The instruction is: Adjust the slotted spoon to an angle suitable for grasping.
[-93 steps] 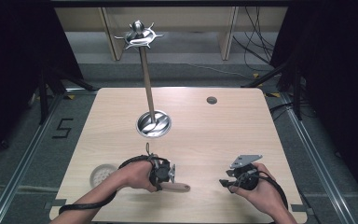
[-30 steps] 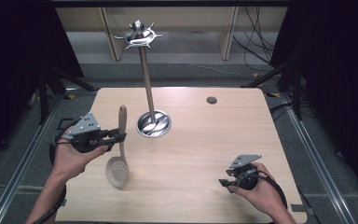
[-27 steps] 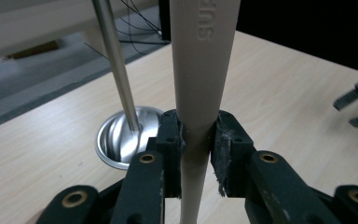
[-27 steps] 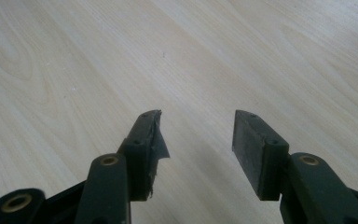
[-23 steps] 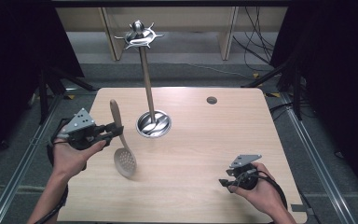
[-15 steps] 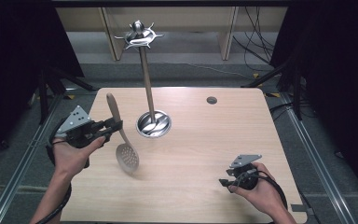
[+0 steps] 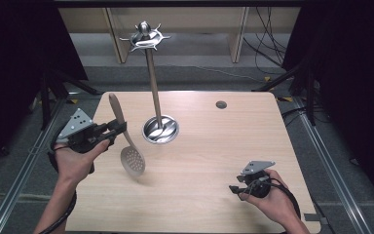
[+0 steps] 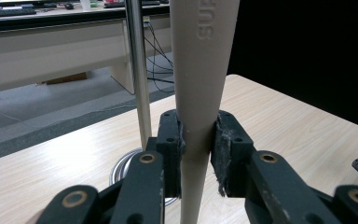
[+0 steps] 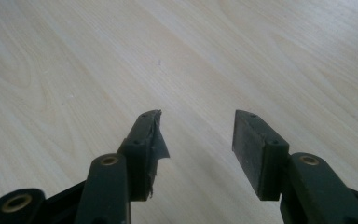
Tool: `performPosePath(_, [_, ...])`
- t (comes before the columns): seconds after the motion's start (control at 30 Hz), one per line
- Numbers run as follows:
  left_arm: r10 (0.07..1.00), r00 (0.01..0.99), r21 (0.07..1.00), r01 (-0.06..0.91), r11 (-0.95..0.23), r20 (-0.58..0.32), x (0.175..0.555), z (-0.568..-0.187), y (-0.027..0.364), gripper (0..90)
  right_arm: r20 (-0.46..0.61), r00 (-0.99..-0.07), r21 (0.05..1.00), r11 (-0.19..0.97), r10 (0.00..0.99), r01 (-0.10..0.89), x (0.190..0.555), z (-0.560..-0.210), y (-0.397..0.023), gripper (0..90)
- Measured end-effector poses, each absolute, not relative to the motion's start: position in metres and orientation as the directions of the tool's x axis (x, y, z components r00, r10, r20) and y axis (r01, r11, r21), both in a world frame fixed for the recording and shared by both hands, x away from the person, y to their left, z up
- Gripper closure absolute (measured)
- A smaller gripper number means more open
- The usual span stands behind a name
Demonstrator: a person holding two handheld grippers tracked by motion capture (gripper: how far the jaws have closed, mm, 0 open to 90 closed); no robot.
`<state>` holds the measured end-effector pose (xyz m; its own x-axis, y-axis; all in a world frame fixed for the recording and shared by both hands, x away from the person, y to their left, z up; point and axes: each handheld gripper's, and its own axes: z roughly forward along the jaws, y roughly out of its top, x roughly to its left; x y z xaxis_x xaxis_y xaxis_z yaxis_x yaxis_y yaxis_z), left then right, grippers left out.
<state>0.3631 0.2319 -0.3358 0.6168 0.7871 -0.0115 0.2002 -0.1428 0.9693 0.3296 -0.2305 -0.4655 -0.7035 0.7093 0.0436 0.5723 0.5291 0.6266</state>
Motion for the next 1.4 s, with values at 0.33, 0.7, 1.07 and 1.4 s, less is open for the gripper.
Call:
performPosePath(0.33, [0.799,0.601,0.972,0.194,-0.13,-0.014,0.363,-0.335,0.232,72.9,0.043,-0.706,0.62,0.535,0.707,0.574,0.331,-0.462,-0.233,52.0])
performPosePath(0.7, [0.804,0.595,0.977,0.178,-0.119,-0.01,0.365,-0.332,0.231,72.8,0.051,-0.696,0.642,0.51,0.717,0.573,0.331,-0.461,-0.235,51.7])
performPosePath(1.07, [0.811,0.585,0.981,0.161,-0.106,-0.008,0.369,-0.328,0.229,72.9,0.049,-0.682,0.665,0.486,0.73,0.567,0.331,-0.462,-0.235,51.2])
performPosePath(1.4, [0.82,0.572,0.985,0.149,-0.084,-0.017,0.375,-0.324,0.226,72.8,0.04,-0.682,0.659,0.494,0.731,0.568,0.331,-0.459,-0.237,50.8])
